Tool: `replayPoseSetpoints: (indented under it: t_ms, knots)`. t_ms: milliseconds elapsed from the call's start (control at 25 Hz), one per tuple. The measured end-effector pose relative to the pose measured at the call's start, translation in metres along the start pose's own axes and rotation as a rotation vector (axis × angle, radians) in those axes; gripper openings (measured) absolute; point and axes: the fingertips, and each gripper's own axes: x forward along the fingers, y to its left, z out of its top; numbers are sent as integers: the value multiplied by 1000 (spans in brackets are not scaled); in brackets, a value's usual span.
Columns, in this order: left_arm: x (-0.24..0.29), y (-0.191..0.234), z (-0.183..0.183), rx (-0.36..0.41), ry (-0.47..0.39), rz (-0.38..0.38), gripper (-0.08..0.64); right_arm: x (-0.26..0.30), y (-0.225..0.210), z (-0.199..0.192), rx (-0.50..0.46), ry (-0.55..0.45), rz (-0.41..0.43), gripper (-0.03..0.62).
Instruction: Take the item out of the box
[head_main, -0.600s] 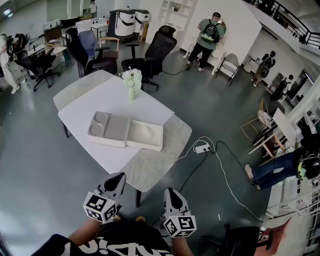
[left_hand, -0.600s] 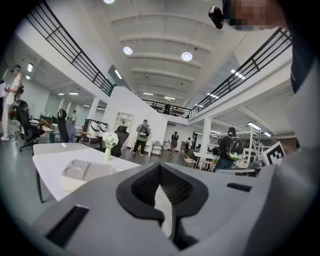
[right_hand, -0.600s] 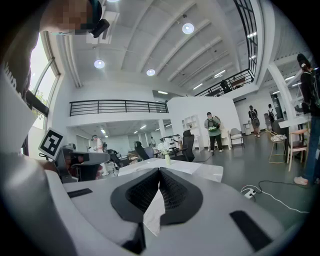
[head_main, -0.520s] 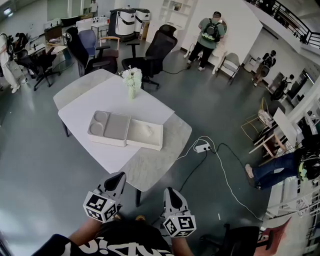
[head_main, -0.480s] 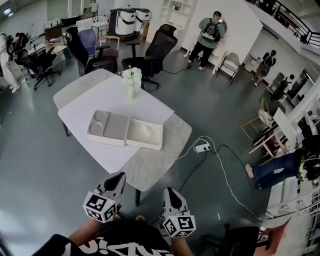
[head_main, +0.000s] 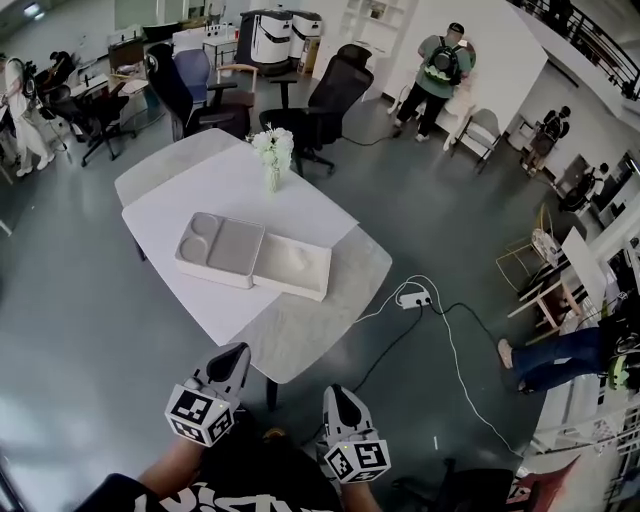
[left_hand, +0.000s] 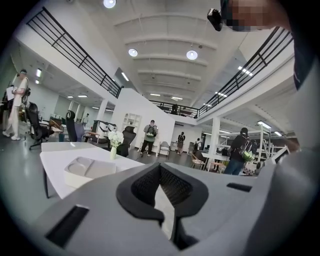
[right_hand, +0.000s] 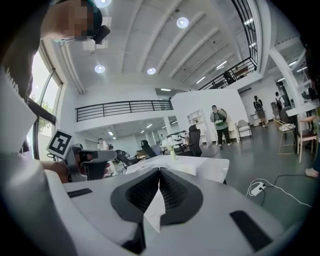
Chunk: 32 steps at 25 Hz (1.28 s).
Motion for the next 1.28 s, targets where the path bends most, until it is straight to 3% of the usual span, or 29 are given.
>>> replayPoseSetpoints:
  t_ms: [320,960,1280]
  knots:
    - [37,12,1,-2,12,-21,9,38,-20,6,10,0,-1,25]
    - [155,106,46,-3,11,-155,9,202,-37,71,-49,-45,-71,25]
    - [191,121,47,-30,19,-135,9,232,-57,76,-64,-12,-70,26]
